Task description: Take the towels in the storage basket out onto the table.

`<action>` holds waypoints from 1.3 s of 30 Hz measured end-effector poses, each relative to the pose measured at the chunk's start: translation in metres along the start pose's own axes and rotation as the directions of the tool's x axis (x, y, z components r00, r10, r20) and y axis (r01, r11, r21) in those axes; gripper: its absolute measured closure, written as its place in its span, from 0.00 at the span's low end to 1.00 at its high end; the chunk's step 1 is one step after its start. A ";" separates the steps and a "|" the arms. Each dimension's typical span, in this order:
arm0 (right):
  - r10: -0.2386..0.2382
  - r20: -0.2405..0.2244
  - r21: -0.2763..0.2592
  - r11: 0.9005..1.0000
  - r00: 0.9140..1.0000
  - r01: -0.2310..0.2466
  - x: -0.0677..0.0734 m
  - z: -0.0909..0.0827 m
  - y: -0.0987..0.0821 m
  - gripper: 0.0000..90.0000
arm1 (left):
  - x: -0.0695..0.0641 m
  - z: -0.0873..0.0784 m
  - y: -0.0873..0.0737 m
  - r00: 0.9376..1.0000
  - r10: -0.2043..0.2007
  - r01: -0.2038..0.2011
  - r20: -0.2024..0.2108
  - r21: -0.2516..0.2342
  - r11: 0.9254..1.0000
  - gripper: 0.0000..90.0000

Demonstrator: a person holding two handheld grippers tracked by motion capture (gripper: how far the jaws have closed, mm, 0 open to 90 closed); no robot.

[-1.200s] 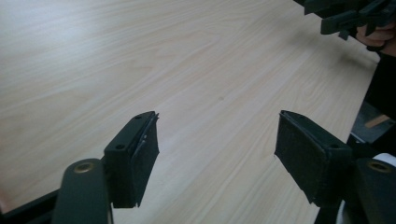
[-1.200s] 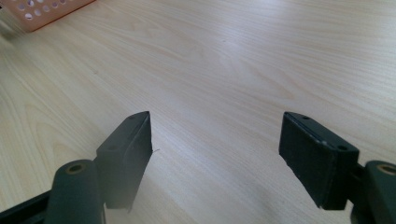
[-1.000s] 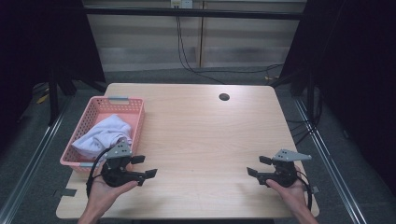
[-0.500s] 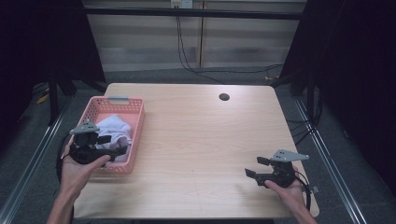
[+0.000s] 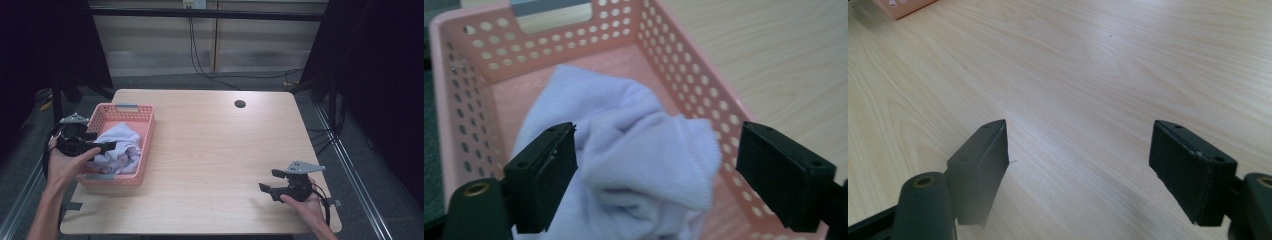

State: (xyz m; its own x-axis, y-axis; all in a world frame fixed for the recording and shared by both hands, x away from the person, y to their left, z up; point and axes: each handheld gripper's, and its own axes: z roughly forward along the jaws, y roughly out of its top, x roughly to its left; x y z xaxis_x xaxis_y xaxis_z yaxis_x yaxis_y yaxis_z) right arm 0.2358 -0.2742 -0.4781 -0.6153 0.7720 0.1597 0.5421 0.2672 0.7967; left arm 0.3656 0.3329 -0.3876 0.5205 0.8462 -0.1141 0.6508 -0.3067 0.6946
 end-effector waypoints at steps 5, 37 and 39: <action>-0.001 0.000 0.005 1.000 1.000 0.001 -0.001 0.001 0.000 0.26 | 0.015 0.022 -0.002 0.999 -0.028 0.027 0.023 0.051 0.998 0.18; -0.014 -0.036 0.040 0.999 0.999 0.015 0.001 0.008 0.001 0.23 | 0.010 0.105 -0.002 0.999 0.045 -0.039 -0.001 0.460 0.887 0.00; -0.015 -0.039 0.043 0.999 0.999 0.017 0.001 0.008 0.001 0.23 | 0.003 0.111 0.000 0.994 0.104 -0.081 -0.018 0.504 0.860 0.00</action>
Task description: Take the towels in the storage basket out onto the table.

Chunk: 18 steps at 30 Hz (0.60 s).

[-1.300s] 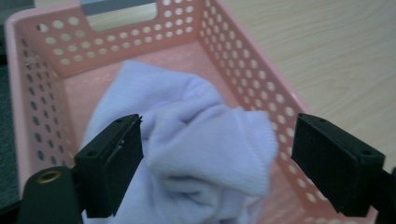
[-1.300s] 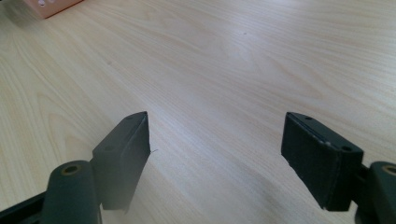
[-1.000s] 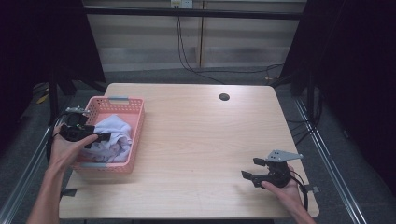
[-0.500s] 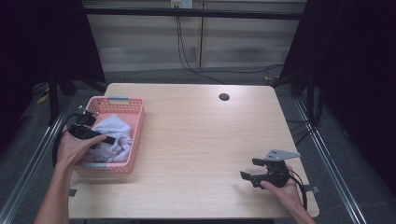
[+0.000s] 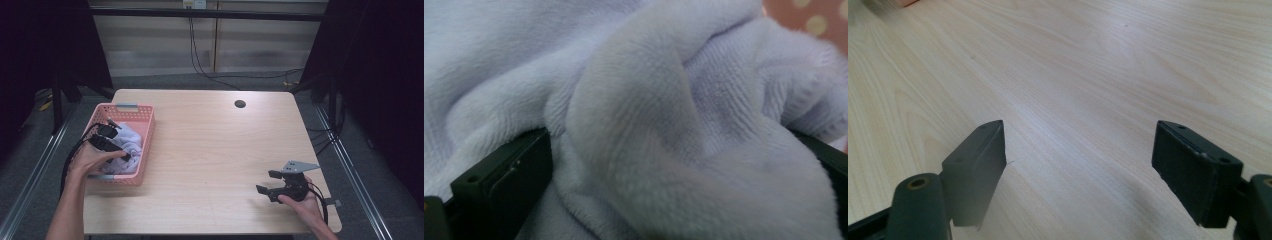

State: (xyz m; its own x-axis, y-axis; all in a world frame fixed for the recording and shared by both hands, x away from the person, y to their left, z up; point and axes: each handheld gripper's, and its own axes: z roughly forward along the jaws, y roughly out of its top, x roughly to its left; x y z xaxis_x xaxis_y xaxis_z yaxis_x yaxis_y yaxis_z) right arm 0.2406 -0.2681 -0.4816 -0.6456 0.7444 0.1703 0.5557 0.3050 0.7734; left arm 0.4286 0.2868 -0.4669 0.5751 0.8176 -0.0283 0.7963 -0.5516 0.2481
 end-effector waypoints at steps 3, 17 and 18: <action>-0.004 -0.007 0.006 1.000 1.000 0.004 0.001 0.001 0.001 0.23 | -0.006 0.004 0.008 0.999 0.015 -0.012 -0.047 0.065 0.998 0.00; -0.011 -0.018 0.020 1.000 1.000 0.011 0.002 0.002 0.001 0.23 | -0.010 -0.006 0.005 1.000 0.024 -0.023 0.014 -0.014 1.000 0.57; -0.009 -0.016 0.020 1.000 1.000 0.009 0.002 0.002 0.001 0.23 | -0.010 -0.007 0.003 1.000 0.012 -0.011 0.021 -0.042 0.999 0.60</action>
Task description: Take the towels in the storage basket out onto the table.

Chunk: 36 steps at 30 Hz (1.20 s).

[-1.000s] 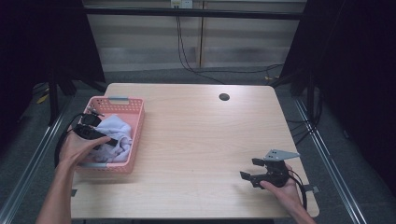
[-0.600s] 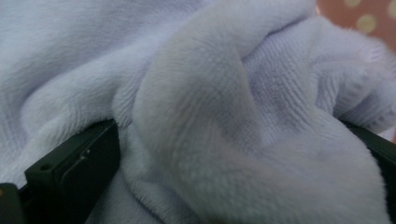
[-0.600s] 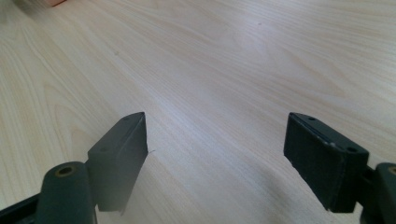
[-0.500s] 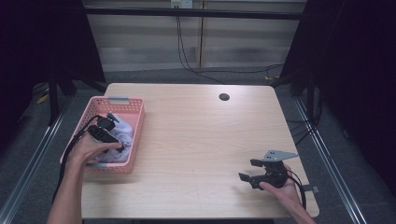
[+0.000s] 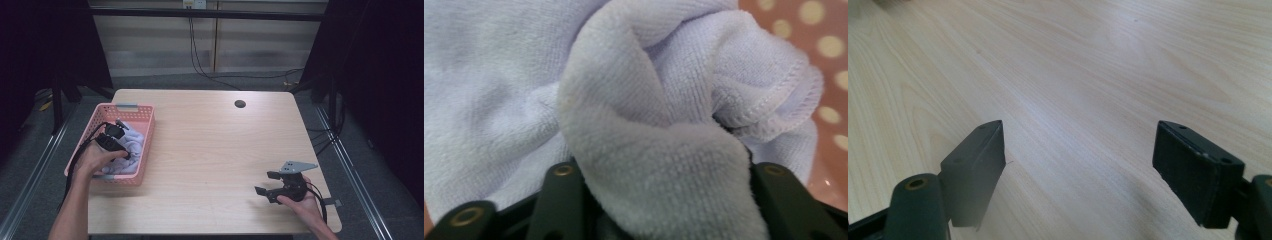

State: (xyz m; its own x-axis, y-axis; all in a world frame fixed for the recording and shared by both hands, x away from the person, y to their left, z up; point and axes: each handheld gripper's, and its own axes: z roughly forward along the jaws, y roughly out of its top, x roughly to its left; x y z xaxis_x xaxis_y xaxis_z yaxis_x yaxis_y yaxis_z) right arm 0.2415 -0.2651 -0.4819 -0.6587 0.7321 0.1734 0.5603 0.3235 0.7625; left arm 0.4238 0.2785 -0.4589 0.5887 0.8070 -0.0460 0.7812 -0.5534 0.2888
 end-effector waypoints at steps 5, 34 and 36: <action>0.010 0.003 -0.001 1.000 1.000 -0.010 -0.001 0.000 0.000 0.23 | 0.007 -0.005 -0.007 0.998 -0.010 0.013 0.064 -0.052 0.999 0.63; 0.018 0.004 -0.006 1.000 1.000 -0.018 -0.002 -0.002 0.000 0.25 | 0.038 -0.075 -0.044 0.957 -0.153 0.245 0.247 -0.406 0.881 0.63; 0.018 0.004 -0.007 1.000 1.000 -0.018 -0.002 -0.003 0.000 0.25 | 0.037 -0.079 -0.044 0.959 -0.149 0.242 0.241 -0.421 0.874 0.63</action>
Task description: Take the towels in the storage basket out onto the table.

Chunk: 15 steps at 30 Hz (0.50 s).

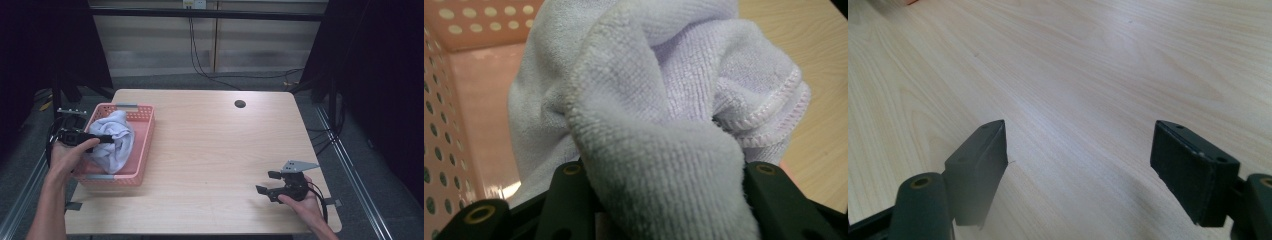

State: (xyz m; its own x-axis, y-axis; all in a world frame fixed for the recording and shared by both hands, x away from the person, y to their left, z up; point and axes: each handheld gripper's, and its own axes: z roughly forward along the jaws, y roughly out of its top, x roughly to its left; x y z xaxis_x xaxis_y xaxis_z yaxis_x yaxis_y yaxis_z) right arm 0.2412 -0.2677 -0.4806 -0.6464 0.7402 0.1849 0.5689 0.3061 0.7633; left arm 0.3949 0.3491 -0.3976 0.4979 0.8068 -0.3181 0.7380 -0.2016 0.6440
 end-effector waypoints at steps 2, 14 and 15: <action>0.001 -0.004 0.000 1.000 1.000 -0.001 0.000 0.000 0.000 0.25 | -0.002 -0.003 0.002 1.000 0.009 -0.009 0.012 -0.007 1.000 0.63; 0.001 -0.003 -0.003 1.000 1.000 -0.001 0.000 -0.001 0.000 0.25 | -0.013 -0.025 0.018 0.999 0.045 -0.045 0.000 -0.075 0.996 0.63; 0.000 -0.004 -0.004 1.000 1.000 0.000 0.000 -0.001 0.000 0.25 | -0.014 -0.027 0.019 0.999 0.050 -0.050 0.001 -0.072 0.996 0.63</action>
State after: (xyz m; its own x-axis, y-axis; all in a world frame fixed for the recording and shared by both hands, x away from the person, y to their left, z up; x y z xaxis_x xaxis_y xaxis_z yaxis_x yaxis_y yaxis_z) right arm 0.2409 -0.2683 -0.4802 -0.6485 0.7378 0.1873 0.5669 0.3040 0.7656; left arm 0.3898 0.3492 -0.3621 0.5348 0.7949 -0.2864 0.6774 -0.2008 0.7076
